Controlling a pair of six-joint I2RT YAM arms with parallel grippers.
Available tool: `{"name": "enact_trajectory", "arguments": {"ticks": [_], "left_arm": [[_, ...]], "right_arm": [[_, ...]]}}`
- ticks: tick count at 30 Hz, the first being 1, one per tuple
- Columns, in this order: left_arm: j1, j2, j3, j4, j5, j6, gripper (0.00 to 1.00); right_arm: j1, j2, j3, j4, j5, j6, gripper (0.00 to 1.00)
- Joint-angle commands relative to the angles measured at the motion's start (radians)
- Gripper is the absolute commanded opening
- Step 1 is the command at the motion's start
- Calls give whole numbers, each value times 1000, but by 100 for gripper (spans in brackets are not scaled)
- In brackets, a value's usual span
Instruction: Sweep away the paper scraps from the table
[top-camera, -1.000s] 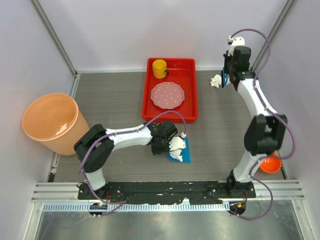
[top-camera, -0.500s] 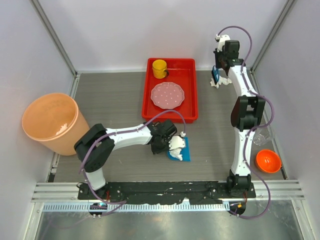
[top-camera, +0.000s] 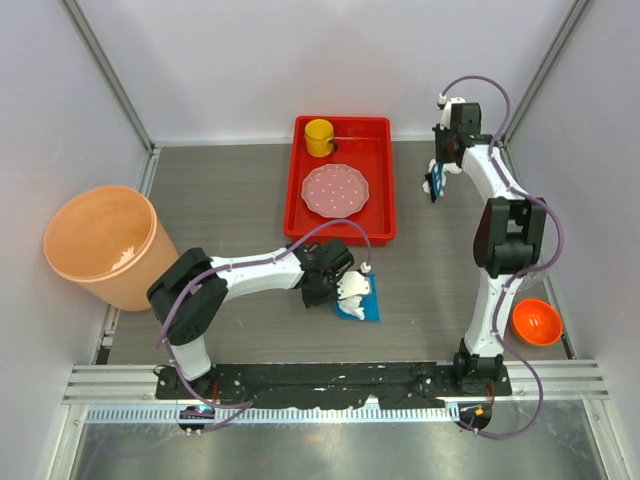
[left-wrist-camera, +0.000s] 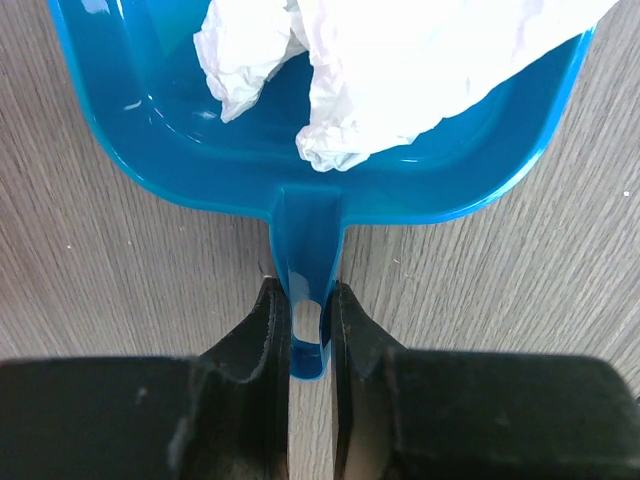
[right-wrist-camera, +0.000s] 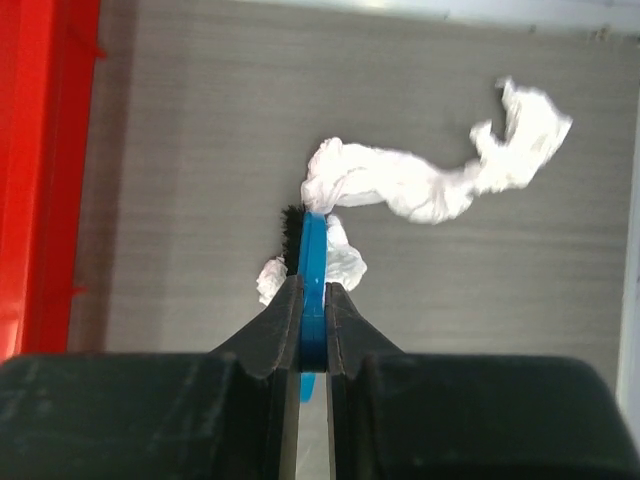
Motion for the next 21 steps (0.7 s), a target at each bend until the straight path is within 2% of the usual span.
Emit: {"name": "enact_trajectory", "arguments": {"ticks": [1,4,10,15,19,21], "left_arm": [[7,-54,6,-5,-15,10,0],[7,-66,6,-6,-17,9,0],[7,-66,6,-2,-24,4,0],[5,-43,19,0,-14,-6,0],[7,-44,24,2,-20,-13,0],[7,-49,23,0,-18,-11,0]], "right_arm": [[20,-233,-309,13,-14,92,1],[57,-378,-501,67,-23,145,1],[126,-641,-771,0,25,252,1],[188,-841,-937,-69,48,319,1],[345,-990,-1033,-162,99,428,1],[385,-1068,-1077,-187,106,468,1]]}}
